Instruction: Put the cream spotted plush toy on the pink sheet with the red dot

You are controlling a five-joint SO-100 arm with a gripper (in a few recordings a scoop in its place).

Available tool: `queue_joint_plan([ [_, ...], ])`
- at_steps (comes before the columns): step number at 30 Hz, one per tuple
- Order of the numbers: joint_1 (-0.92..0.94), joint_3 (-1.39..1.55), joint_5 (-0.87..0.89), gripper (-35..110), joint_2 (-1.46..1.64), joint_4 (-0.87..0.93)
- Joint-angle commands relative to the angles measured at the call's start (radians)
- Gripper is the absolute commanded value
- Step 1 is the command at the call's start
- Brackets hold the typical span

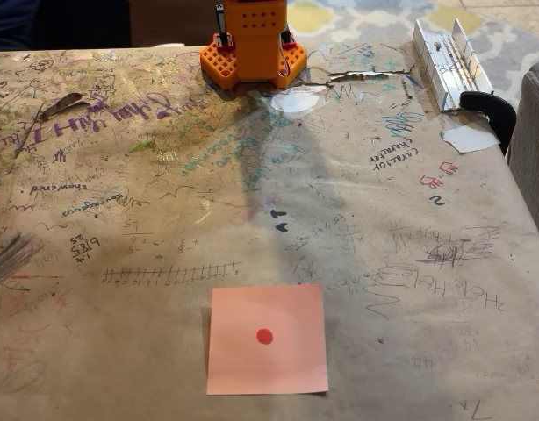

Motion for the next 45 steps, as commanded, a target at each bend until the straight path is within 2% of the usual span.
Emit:
queue_joint_plan([
  [1,0.020,0.100,-0.021,0,-0.054,-0.133],
  [3,0.106,0.175,-0.012,0,-0.278,-0.365],
  [4,0.141,0.129,0.011,0,-0.506,-0.482],
  [5,0.163,-0.006,0.046,0,-0.793,-0.541],
  [6,0.179,-0.235,0.074,0,-1.104,-0.529],
  [8,0.183,-0.853,0.080,5,-1.660,-0.255],
  [10,0.158,-1.436,-0.049,38,-2.056,0.175],
  [11,0.167,-1.353,-0.067,46,-2.025,0.179],
  [15,0.207,-0.333,-0.215,46,-1.378,-0.322],
  [18,0.219,-0.032,-0.265,44,-1.114,-0.388],
  [24,0.258,0.321,-0.322,42,-0.807,-0.460],
  [30,0.239,0.538,-0.344,38,-0.612,-0.506],
  [34,0.189,0.621,-0.287,26,-0.466,-0.485],
  [38,0.115,0.678,-0.221,2,-0.276,-0.422],
  [45,0.014,0.758,-0.146,0,-0.141,-0.377],
])
